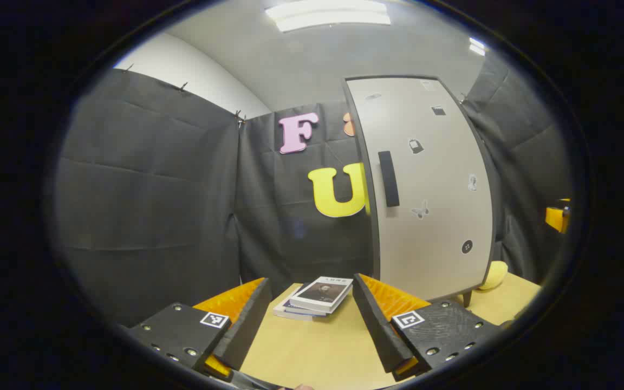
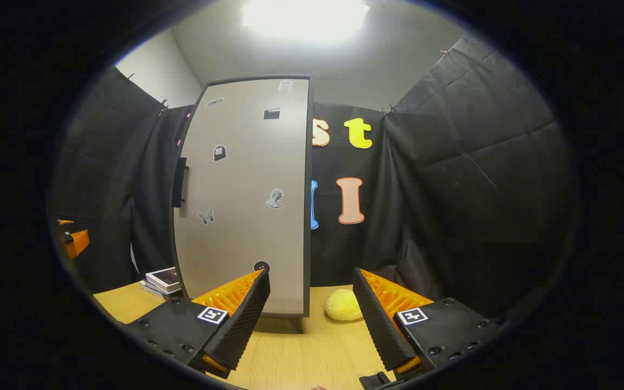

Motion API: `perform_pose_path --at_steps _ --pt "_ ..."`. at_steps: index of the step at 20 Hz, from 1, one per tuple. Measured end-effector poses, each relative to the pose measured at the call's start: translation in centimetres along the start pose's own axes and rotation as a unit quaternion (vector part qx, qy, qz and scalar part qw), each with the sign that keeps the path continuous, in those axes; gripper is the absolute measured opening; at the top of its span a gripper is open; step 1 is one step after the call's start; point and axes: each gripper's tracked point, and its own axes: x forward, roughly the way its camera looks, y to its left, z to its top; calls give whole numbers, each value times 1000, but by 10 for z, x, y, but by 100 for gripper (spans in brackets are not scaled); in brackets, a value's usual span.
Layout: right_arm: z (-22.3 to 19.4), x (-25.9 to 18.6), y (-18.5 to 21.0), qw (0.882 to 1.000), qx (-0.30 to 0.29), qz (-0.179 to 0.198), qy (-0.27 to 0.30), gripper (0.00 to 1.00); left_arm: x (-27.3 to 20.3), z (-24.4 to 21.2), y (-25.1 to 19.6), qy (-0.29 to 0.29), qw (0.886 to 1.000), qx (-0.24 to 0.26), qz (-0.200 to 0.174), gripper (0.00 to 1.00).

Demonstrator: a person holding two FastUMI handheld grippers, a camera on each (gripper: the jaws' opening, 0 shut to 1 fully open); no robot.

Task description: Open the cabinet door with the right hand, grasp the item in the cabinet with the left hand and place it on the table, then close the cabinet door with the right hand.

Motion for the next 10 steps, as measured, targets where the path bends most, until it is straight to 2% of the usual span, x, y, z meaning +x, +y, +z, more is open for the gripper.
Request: perform_pose_path --at_steps 10 --pt "4 0 -15 1000 5 -4 -2 98 0 11 -17 -12 1000 0 -6 94"
